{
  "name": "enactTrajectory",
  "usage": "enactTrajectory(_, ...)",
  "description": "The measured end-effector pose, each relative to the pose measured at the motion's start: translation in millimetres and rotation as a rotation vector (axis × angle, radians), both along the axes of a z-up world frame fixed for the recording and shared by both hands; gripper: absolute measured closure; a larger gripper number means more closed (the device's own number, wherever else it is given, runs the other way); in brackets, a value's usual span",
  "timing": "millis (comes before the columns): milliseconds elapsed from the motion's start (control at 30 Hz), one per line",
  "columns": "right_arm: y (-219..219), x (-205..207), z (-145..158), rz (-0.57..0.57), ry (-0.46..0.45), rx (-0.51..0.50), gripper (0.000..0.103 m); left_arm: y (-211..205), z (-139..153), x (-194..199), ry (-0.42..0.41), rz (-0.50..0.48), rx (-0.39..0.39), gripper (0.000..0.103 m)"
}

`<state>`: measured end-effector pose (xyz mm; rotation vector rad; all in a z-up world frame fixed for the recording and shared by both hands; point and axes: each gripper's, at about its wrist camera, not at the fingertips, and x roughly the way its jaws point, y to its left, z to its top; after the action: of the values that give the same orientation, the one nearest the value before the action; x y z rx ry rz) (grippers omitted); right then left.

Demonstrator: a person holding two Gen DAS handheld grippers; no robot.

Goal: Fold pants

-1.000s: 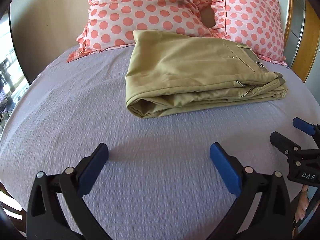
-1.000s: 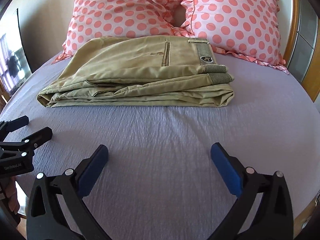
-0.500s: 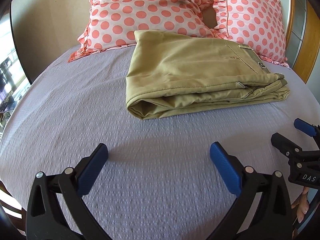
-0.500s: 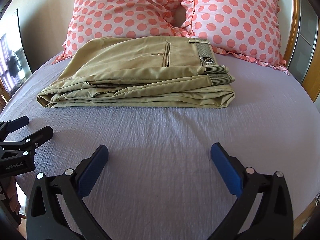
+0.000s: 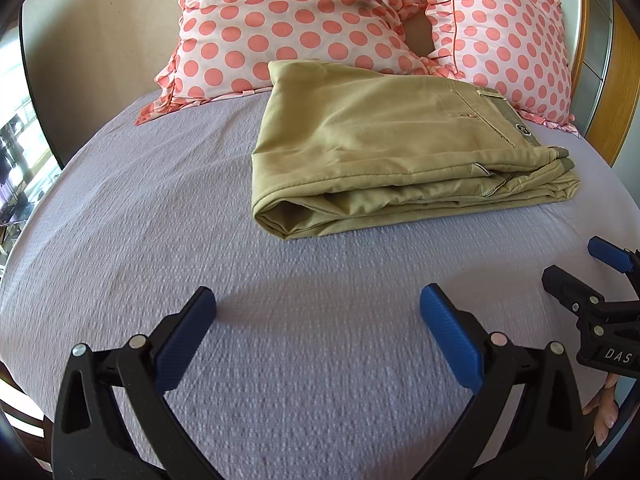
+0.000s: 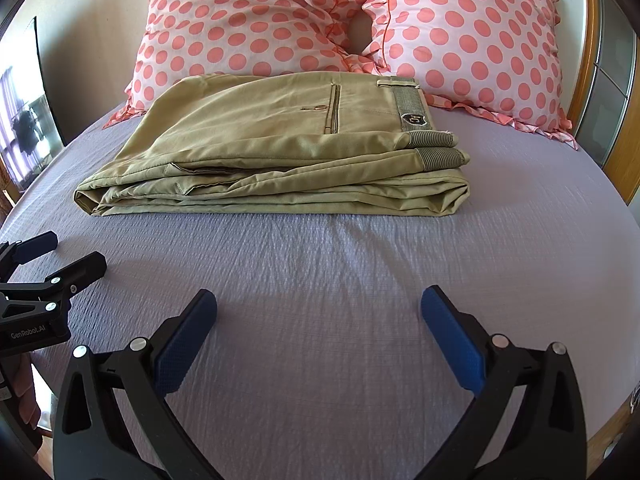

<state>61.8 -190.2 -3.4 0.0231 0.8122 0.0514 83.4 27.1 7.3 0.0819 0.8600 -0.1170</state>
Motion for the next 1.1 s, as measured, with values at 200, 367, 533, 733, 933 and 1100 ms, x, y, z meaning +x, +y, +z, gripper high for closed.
enactTrajectory(200,0.1,0.1,0.1,0.000,0.000,0.000,0.001,-0.3,0.0,0.0,0.000,0.000,0.000,0.002)
enactTrajectory(367,0.1,0.0,0.0,0.000,0.000,0.000,0.001,-0.2,0.2,0.1,0.000,0.001,0.000,0.002)
enactTrajectory(533,0.1,0.0,0.1,-0.001,0.000,0.000,0.001,-0.1,0.2,0.2,0.000,0.000,0.000,0.002)
enactTrajectory(733,0.3,0.2,0.2,-0.001,0.000,0.001,0.001,0.2,0.1,0.3,0.000,0.000,0.000,0.002)
enactTrajectory(933,0.2,0.2,0.2,0.000,0.000,0.000,0.001,0.1,-0.1,0.1,0.000,-0.001,0.001,0.002)
enactTrajectory(1100,0.0,-0.1,0.2,0.000,0.000,0.000,0.001,-0.1,0.0,2.6,0.022,0.002,0.000,0.002)
